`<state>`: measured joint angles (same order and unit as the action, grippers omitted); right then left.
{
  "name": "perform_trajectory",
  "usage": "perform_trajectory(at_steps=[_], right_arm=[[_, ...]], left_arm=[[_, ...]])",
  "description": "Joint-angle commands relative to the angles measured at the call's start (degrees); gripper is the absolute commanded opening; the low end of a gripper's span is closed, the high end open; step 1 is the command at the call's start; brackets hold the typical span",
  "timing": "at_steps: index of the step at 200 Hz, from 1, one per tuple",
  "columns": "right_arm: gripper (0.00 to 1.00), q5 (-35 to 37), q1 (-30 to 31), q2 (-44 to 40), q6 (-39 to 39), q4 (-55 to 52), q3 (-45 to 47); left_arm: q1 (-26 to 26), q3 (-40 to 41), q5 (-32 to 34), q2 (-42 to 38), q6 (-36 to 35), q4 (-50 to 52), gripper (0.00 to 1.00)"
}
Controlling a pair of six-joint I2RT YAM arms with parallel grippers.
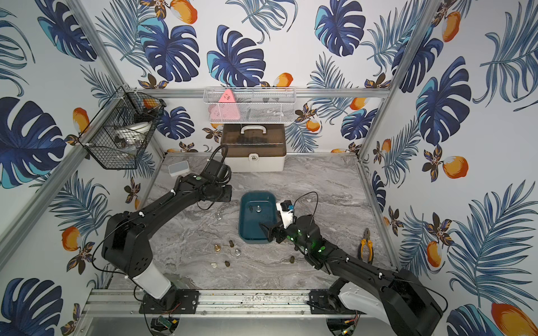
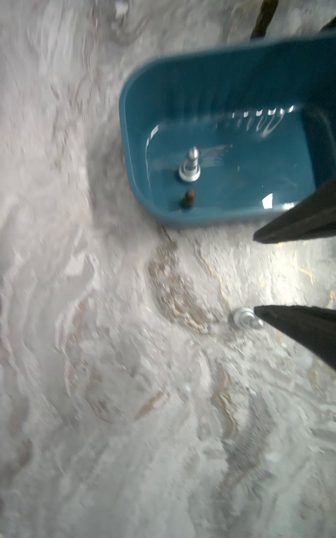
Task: Put the chess pieces into the storage box
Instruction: Pick up the chess piece at the center of the board.
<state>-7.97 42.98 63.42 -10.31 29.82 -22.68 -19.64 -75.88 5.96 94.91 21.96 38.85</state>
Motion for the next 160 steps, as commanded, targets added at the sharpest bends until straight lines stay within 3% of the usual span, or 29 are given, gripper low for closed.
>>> perform_trajectory(at_steps=[1,29,108,160], right_arm=[[0.92,3.9,3.8,2.8,4.1,-0.9,-2.5],[0.92,6.2,7.5,4.3,6.7,-1.1,-3.5],[0.93,9.0,7.6,4.2,6.8,-1.2,-3.2],[0.93,5.4,7.7,3.4,7.2,1.1,-2.0]], left_arm=[[3.3,3.5,-1.4,-0.4,2.0,-4.0,0.4],[3.8,3.3,-0.6,3.6,2.1,-4.2,0.4],[3.6,7.5,0.2,4.4,4.3,-6.8,0.4],[3.0,8.9,-1.0,5.2,4.2,-7.9,0.39]])
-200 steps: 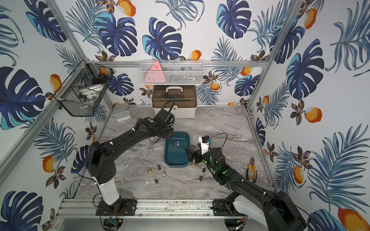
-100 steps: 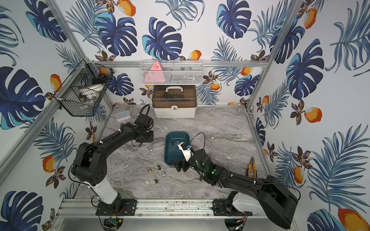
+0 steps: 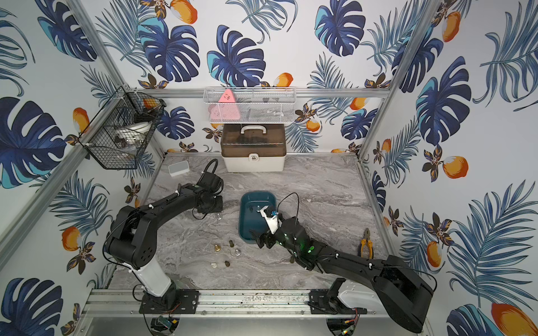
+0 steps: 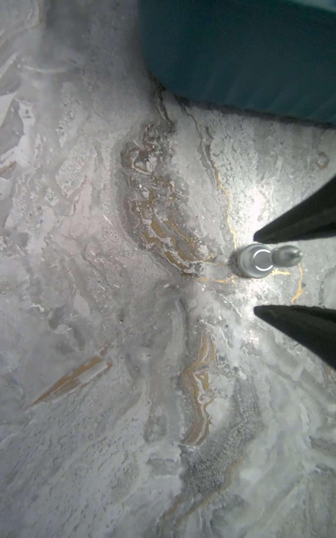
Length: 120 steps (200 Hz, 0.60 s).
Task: Put the chess pieces into the storage box
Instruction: Pick up the chess piece at the center of the board.
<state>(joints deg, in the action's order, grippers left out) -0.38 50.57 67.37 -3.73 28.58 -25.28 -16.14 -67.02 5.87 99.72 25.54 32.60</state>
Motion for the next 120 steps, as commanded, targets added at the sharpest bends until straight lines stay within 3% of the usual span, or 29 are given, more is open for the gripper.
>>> perform_trajectory(at_steps=[1,120], right_arm=[[0.93,-2.2,0.2,-0.6,0.6,2.4,0.6],[0.94,-1.9,0.3,-0.9,0.8,2.1,0.6]], left_arm=[[-0.6,0.0,-0.9,0.5,0.7,-1.6,0.39],[-1.8,1.5,0.3,1.3,0.9,-2.1,0.35]])
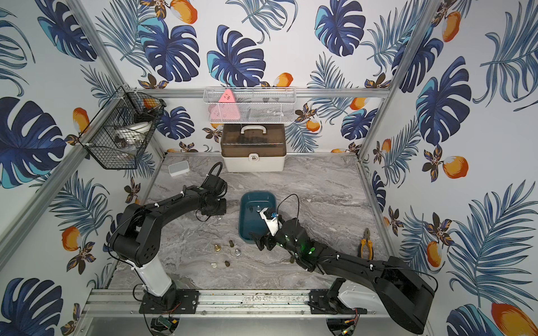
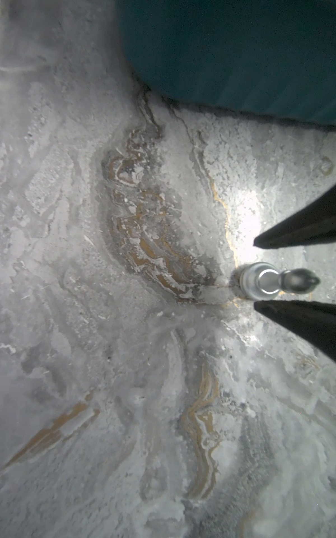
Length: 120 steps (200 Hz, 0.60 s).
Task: Put the chess pieces into the storage box
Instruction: Pick up the chess piece at the center of the board.
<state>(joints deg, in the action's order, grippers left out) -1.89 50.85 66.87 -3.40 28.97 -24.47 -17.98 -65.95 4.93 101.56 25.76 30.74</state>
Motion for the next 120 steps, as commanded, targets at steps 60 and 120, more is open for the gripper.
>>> perform_trajectory(at_steps=[60,120], right_arm=[[0.94,0.0,0.1,-0.6,0.5,1.8,-0.1],[0.94,0.3,0.3,-1.0,0.5,1.4,-0.1]], left_arm=[[-0.1,1.5,0.7,-0.3,0.9,-0.9,0.28],[-0.2,1.9,0.8,-0.3,0.7,-1.4,0.26]])
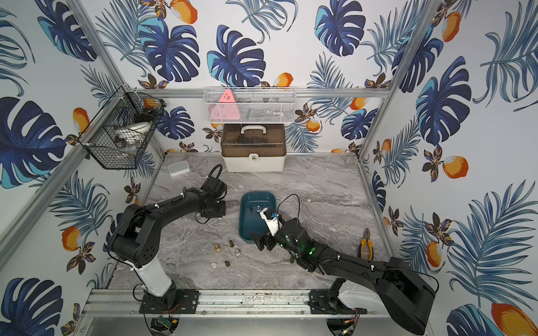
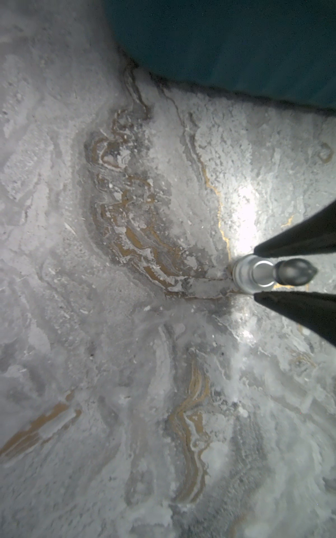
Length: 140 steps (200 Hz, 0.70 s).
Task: Put the chess pieces into the storage box
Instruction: Pick up the chess piece at the center of the board.
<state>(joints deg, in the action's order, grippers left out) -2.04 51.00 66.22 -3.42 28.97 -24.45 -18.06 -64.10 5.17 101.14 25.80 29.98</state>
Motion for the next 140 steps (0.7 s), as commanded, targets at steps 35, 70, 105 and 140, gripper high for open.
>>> perform_trajectory(at_steps=[35,70,105,140], right_arm=[[0.94,0.6,0.2,-0.3,0.7,1.2,-0.2],[0.94,0.8,0.2,-0.2,0.7,1.3,-0.2],[0.94,1.1,0.2,-0.3,0.7,1.3,-0.2],[0.94,4.4,0.2,-1.5,-0.3,1.9,0.6]], left_arm=[[-0.2,-0.3,0.2,0.8,0.3,-0.8,0.24],[-0.3,-0.5,0.8,0.4,0.3,-0.6,0.18],[-0.5,-0.6,1.1,-0.1,0.0,-0.5,0.15],[-1.4,-2.4,2.1,-1.2,-0.7,1.0,0.15]])
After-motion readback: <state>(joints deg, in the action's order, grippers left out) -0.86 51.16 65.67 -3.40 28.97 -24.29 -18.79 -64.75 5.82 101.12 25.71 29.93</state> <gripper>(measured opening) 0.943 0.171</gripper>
